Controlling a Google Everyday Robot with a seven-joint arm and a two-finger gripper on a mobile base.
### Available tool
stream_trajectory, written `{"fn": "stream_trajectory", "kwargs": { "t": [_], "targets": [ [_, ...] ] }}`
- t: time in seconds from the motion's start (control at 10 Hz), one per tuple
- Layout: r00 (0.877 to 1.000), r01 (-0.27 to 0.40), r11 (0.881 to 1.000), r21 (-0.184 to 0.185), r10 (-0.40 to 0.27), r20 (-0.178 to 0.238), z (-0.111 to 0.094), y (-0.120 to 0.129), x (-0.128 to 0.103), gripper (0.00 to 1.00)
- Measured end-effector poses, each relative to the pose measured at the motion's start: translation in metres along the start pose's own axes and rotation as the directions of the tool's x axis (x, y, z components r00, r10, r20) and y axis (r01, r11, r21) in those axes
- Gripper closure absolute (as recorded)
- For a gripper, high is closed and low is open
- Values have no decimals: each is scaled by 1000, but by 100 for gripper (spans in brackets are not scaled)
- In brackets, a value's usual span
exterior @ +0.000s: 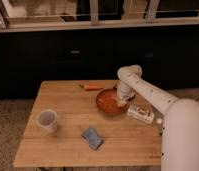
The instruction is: Push the ceramic bowl across the table
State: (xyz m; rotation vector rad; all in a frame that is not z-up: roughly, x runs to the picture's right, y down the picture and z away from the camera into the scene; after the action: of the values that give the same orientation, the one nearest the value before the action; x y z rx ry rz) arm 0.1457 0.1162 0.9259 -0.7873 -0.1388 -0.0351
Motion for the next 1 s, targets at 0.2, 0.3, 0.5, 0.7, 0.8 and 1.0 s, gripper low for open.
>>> {"fn": "stream_trajectory", "kwargs": {
  "t": [0.2, 0.3, 0.5, 0.7, 0.8, 1.0],
  "targets": [
    [999, -33, 999, -8, 32, -34, 6, 2, 18, 100],
    [998, -39, 999, -9, 39, -44, 7, 2, 21, 100],
    [998, -40, 999, -12, 40, -49, 5, 3, 23, 100],
    [998, -41, 999, -13, 40, -49, 5, 3, 23, 100],
    [998, -43, 999, -13, 42, -49, 5, 4, 24, 100],
    [996, -75, 997, -21, 74, -53, 7, 8, 34, 100]
  ]
}}
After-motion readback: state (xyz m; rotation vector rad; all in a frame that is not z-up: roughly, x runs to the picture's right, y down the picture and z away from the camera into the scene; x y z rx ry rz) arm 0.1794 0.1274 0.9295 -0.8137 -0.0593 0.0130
